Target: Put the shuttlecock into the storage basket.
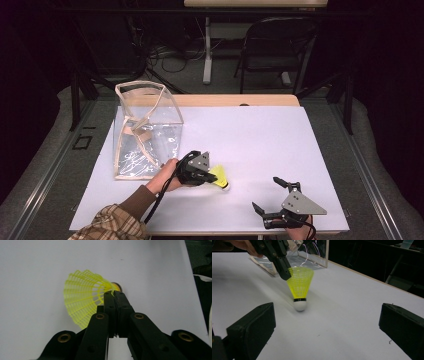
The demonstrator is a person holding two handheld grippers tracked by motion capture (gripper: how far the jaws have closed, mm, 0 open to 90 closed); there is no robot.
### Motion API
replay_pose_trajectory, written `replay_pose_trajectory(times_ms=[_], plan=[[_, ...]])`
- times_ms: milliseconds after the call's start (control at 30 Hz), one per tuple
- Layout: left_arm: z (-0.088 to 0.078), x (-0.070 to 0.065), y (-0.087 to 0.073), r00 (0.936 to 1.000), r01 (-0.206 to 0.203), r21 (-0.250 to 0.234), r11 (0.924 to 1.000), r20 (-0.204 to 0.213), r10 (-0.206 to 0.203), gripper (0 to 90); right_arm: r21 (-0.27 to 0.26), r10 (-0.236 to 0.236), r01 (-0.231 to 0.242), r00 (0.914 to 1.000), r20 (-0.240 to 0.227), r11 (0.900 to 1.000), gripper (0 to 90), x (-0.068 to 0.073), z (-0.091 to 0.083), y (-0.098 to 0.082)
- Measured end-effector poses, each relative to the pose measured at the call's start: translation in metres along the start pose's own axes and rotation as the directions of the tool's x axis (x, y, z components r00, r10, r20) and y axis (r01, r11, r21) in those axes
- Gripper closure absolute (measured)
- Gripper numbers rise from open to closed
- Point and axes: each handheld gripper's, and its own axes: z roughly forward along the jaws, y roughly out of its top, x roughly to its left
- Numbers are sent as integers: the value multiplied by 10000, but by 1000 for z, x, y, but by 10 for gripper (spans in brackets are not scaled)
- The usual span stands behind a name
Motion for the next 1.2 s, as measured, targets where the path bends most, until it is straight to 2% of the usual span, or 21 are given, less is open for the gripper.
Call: replay_pose_trajectory(times_ms=[133, 467, 900, 1200], plan=[[-2, -5, 5, 9997, -242, 6, 9997, 20, 242, 897, -11, 6, -6, 10000, 15, 10000, 4, 0, -1, 0], [-8, -13, 11, 9990, -373, -413, 9984, -253, 363, 897, 10, 17, -17, 10000, 35, 10000, 4, -1, -1, -1], [-11, -18, 17, 9974, -327, -788, 9964, -665, 275, 898, 31, 42, -43, 9999, 108, 10000, 4, -1, -1, -1], [-16, -19, 19, 9941, -234, -950, 9952, -1075, 131, 899, 42, 35, -36, 9999, 141, 10000, 4, 0, 0, 0]])
